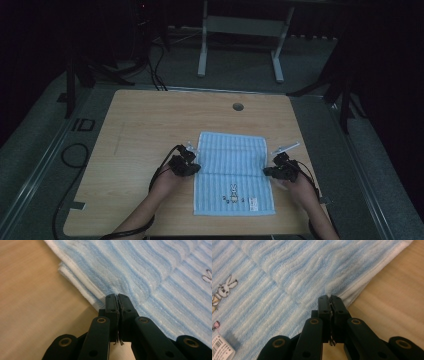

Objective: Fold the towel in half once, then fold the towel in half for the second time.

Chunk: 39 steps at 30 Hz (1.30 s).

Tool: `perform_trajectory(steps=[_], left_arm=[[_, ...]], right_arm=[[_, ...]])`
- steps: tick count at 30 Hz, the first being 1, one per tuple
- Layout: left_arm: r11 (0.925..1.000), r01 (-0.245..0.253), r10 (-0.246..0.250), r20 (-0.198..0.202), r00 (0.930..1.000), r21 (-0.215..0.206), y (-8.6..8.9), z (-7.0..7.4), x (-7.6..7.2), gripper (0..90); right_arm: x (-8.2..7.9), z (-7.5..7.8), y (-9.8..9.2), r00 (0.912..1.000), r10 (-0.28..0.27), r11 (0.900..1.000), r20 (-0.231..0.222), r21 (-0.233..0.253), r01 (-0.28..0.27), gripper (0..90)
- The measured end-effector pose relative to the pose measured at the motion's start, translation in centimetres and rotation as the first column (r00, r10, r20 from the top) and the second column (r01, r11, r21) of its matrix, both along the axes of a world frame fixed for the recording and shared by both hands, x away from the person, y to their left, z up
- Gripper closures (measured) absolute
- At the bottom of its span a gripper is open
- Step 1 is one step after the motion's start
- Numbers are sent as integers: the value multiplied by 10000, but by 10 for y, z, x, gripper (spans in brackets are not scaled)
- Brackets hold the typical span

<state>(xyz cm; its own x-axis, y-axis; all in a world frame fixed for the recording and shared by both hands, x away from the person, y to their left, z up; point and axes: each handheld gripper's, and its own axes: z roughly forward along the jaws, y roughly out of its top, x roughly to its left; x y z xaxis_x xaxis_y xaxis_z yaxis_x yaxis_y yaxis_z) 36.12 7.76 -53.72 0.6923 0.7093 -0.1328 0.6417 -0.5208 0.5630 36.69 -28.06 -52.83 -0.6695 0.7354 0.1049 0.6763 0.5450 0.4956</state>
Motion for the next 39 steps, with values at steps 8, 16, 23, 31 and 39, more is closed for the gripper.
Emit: perform_trajectory(steps=[8, 16, 23, 31, 39], left_arm=[[9995, -124, 126, -91, 9999, 283, -4, 3, 11, 844], [9971, -617, 616, -45, 9981, -454, 10, 29, 16, 568], [9925, -1117, 1113, -122, 9937, -497, 22, 33, 38, 538], [9866, -1446, 1451, 12, 9894, -750, 22, 37, 63, 485], [9837, -1718, 1719, -32, 9851, -526, 8, 45, 102, 448]], right_arm=[[13, 2, 3, 9997, -242, 9995, 69, -207, 244, 867], [9, 22, -10, 9979, -553, 9984, 326, -45, 555, 691], [23, 43, -18, 9952, -759, 9970, 613, -89, 766, 630], [49, 54, -14, 9933, -963, 9953, 634, -8, 965, 590], [89, 53, -6, 9891, -1446, 9886, 268, -384, 1456, 562]])
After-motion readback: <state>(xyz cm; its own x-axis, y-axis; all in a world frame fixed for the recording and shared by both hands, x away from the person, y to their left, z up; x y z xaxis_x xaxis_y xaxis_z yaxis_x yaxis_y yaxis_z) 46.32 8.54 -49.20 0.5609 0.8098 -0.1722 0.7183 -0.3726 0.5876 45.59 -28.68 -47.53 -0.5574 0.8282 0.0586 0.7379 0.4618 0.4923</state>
